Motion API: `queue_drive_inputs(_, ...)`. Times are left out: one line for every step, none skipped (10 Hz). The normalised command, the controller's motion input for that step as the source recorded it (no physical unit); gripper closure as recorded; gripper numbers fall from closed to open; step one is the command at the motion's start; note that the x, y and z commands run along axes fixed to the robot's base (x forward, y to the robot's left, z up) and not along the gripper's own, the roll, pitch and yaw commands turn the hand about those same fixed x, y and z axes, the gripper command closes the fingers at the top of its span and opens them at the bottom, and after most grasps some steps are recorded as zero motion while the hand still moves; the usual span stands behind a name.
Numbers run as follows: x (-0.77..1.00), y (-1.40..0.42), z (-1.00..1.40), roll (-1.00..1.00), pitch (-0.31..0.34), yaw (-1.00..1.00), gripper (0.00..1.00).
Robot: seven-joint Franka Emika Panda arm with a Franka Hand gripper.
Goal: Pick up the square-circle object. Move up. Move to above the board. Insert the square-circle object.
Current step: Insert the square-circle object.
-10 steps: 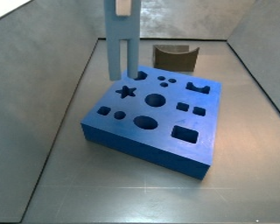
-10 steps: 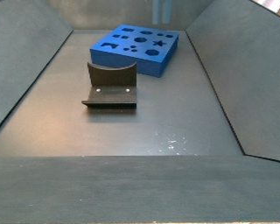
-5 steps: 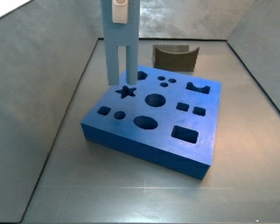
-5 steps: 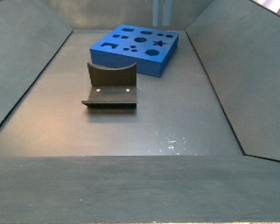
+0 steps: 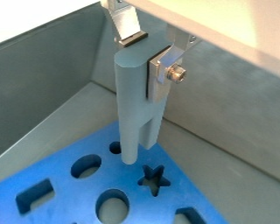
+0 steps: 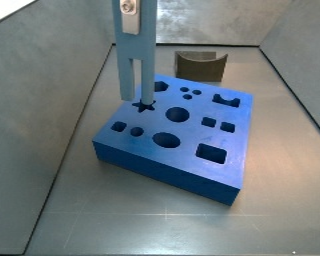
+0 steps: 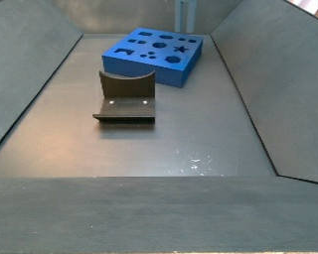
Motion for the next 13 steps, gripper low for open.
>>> queue_drive_inputs(0.0, -0.4, -0.07, 0.0, 0.017, -0.77, 1.0)
queue_drive_inputs(0.0, -0.07, 0.0, 0.0, 0.0, 0.0, 1.0)
queue_drive_inputs(0.0, -0.42, -0.21, 0.0, -0.014, 0.0, 1.0)
queue_drive_inputs(0.0, -0.43, -0.24, 0.0, -0.027, 0.0, 1.0)
queue_drive_inputs(0.0, -0.35, -0.19, -0.05, -0.104, 0.01, 1.0)
queue_drive_inputs(0.0, -0.11, -0.09, -0.02, -0.044, 0.02, 1.0)
queue_drive_inputs(0.0, 0.0, 0.0, 0.0, 0.0, 0.02, 1.0)
queue_drive_inputs(-0.08, 0.09, -0.25, 0.0, 0.0, 0.19, 1.0)
queue_drive_inputs(-0.18, 0.01, -0.45, -0.02, -0.024, 0.26, 1.0)
queue_drive_inputs(-0.04, 0.0, -0.02, -0.05, -0.03, 0.13, 1.0)
queue_drive_inputs(0.01, 0.0, -0.03, 0.0, 0.0, 0.0, 1.0)
queue_drive_inputs(0.06, 0.0, -0.17, 0.0, 0.0, 0.0, 1.0)
queue_drive_inputs(0.05, 0.0, -0.22, -0.01, 0.0, 0.0, 1.0)
